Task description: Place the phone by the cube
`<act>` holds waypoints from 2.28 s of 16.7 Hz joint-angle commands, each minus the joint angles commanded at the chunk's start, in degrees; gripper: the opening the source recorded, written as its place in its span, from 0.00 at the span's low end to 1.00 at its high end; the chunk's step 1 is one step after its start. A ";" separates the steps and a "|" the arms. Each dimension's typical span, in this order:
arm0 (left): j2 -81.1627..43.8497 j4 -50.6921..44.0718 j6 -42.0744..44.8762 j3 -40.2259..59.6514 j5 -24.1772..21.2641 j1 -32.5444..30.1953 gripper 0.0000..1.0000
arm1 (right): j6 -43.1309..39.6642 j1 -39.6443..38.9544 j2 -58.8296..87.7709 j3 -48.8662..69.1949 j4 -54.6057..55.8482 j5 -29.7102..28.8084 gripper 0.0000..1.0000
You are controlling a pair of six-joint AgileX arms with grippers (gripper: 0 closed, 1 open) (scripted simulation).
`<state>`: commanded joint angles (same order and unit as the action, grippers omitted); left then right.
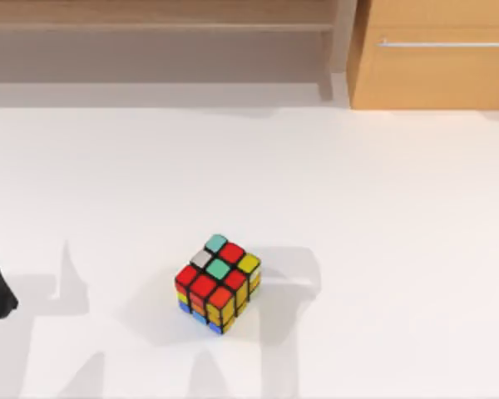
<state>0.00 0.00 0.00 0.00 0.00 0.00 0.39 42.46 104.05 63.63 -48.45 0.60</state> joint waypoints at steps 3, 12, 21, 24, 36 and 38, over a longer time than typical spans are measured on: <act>0.00 0.00 0.00 0.00 0.00 0.00 1.00 | 0.07 0.07 1.80 -1.36 3.12 0.00 1.00; 0.00 0.00 0.00 0.00 0.00 0.00 1.00 | 0.13 0.06 4.79 -3.86 8.61 -0.01 0.92; 0.00 0.00 0.00 0.00 0.00 0.00 1.00 | 0.13 0.06 4.79 -3.86 8.61 -0.01 0.25; 0.00 0.00 0.00 0.00 0.00 0.00 1.00 | 0.13 0.06 4.79 -3.86 8.61 -0.01 0.02; 0.00 0.00 0.00 0.00 0.00 0.00 1.00 | 0.03 0.12 2.23 -2.53 5.72 -0.65 0.00; 0.00 0.00 0.00 0.00 0.00 0.00 1.00 | 0.00 0.13 1.24 -1.59 3.80 -0.65 0.00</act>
<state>0.00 0.00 0.00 0.00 0.00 0.00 0.39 42.59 105.29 62.04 -44.65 -0.05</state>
